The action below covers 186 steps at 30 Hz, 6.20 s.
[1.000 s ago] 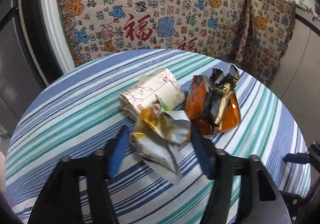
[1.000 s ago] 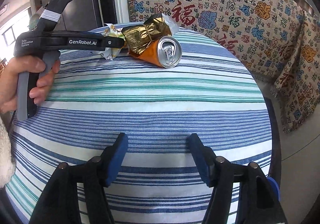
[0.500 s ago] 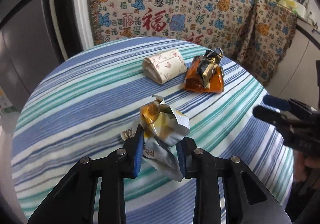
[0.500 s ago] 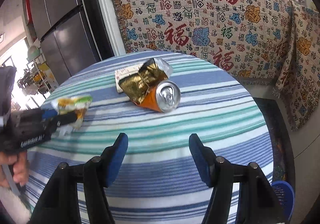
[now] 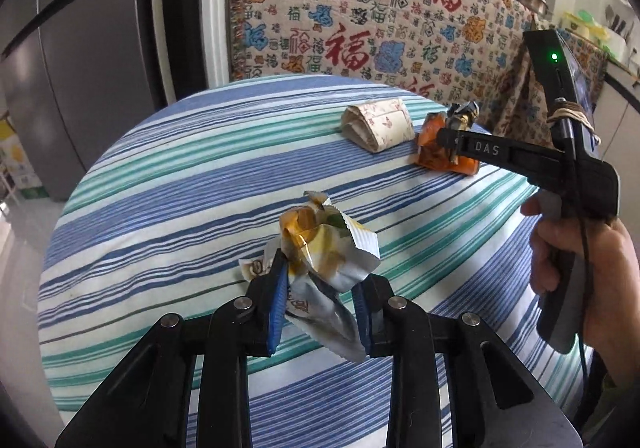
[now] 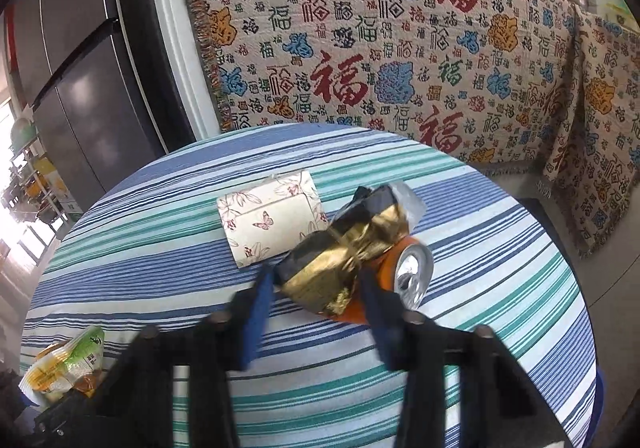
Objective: Collect trash
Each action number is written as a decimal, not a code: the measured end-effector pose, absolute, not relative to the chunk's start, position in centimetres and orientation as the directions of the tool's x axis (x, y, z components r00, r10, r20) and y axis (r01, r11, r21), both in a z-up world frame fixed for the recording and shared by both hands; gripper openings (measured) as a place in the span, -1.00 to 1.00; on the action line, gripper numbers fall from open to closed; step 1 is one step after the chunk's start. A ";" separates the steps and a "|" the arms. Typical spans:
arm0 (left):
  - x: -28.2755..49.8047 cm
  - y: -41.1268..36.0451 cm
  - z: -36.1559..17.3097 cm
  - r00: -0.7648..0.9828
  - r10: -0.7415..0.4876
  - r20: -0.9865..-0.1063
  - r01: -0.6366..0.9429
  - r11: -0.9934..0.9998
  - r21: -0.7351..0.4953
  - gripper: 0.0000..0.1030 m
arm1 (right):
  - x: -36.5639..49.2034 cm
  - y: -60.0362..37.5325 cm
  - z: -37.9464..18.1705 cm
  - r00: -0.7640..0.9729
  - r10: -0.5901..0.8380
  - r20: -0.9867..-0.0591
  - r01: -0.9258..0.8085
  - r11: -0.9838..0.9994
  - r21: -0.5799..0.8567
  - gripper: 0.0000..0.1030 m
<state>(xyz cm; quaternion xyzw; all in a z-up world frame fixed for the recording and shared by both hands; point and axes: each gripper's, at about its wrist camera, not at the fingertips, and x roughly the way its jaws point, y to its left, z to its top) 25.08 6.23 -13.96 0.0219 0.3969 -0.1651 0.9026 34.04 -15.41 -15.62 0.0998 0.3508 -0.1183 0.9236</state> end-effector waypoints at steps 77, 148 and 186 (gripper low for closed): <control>26.2 1.3 -17.1 0.539 -0.241 -0.807 0.337 0.940 -0.056 0.74 | 25.5 -20.6 -19.2 0.533 0.035 -0.845 0.022 0.998 0.055 0.14; 12.4 -36.2 -11.6 0.226 -0.655 -0.721 0.795 0.552 -0.251 -0.35 | -1.6 -47.2 -15.5 0.525 -0.214 -0.824 0.522 0.845 0.113 -0.24; 13.0 -44.4 -18.7 0.078 -0.643 -0.762 0.815 0.481 -0.323 0.22 | -2.3 -51.7 -20.2 0.455 -0.251 -0.854 0.564 0.824 0.058 0.00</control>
